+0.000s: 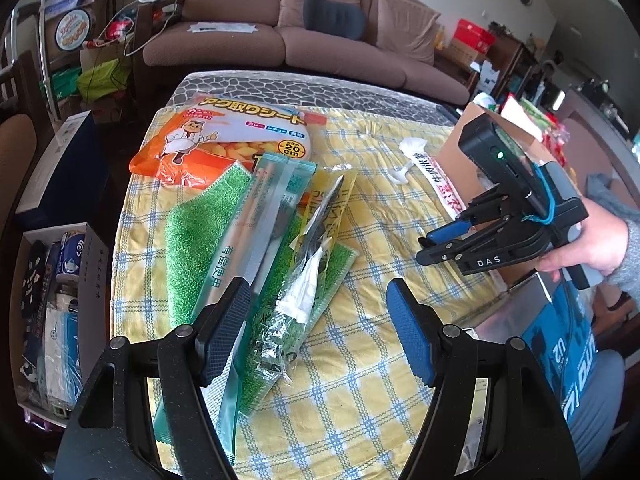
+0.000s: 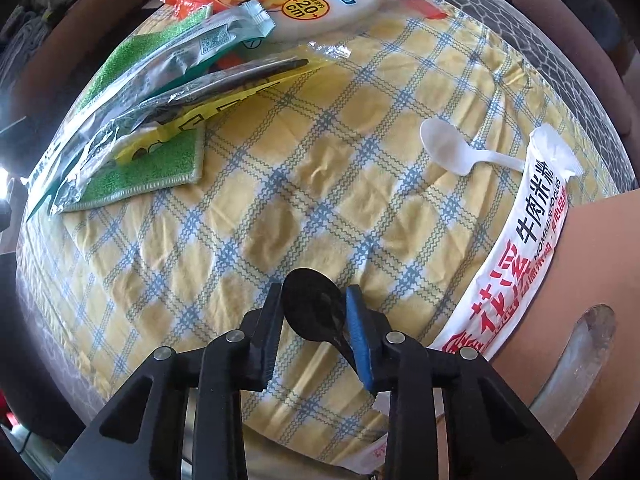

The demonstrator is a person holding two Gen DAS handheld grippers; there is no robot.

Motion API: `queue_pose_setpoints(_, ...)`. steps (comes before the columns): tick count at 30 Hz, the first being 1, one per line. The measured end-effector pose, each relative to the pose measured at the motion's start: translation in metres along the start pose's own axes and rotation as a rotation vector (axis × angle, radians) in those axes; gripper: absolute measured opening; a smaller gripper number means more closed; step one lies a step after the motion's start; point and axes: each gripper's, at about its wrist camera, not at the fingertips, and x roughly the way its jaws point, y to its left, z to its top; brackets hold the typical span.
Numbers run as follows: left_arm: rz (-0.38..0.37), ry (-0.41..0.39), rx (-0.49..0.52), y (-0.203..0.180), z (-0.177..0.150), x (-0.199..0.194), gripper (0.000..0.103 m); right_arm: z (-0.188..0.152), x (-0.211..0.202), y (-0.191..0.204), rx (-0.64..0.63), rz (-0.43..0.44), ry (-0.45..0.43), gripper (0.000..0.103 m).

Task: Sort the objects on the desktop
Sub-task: 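Close the right gripper on the black spoon handle and lift it, then grasp the white plastic spoon with the left gripper while the right holds the black spoon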

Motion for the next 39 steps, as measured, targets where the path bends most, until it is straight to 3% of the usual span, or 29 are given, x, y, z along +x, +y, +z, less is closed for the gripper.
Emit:
queue_pose_setpoints(5, 0.001, 0.004, 0.012, -0.003, -0.002, 0.003, 0.067, 0.003, -0.027, -0.013, 0.104, 0.093, -0.099, 0.03)
queue_pose_setpoints(9, 0.027, 0.034, 0.09, -0.023, 0.001, 0.012, 0.067, 0.001, -0.067, -0.027, 0.18, 0.181, -0.215, 0.03)
queue_pose_setpoints(10, 0.028, 0.04, 0.104, -0.029, 0.004, 0.016, 0.067, 0.002, -0.072, -0.013, 0.195, 0.201, -0.239, 0.03)
queue_pose_setpoints(16, -0.005, 0.055, 0.197, -0.079, 0.057, 0.053, 0.069, -0.031, -0.139, -0.043, 0.26, 0.291, -0.367, 0.03)
queue_pose_setpoints(19, 0.014, 0.089, 0.301, -0.109, 0.087, 0.09, 0.069, -0.044, -0.167, -0.056, 0.276, 0.31, -0.392, 0.031)
queue_pose_setpoints(24, -0.01, 0.162, 0.332, -0.125, 0.119, 0.156, 0.069, -0.053, -0.196, -0.077, 0.278, 0.344, -0.417, 0.031)
queue_pose_setpoints(33, 0.014, 0.257, 0.399, -0.129, 0.122, 0.228, 0.067, -0.06, -0.202, -0.103, 0.258, 0.381, -0.435, 0.031)
queue_pose_setpoints(35, 0.016, 0.26, 0.412, -0.132, 0.121, 0.234, 0.064, -0.062, -0.199, -0.106, 0.255, 0.392, -0.434, 0.031)
queue_pose_setpoints(39, -0.01, 0.25, 0.4, -0.133, 0.121, 0.235, 0.032, -0.064, -0.195, -0.108, 0.255, 0.411, -0.438, 0.031)
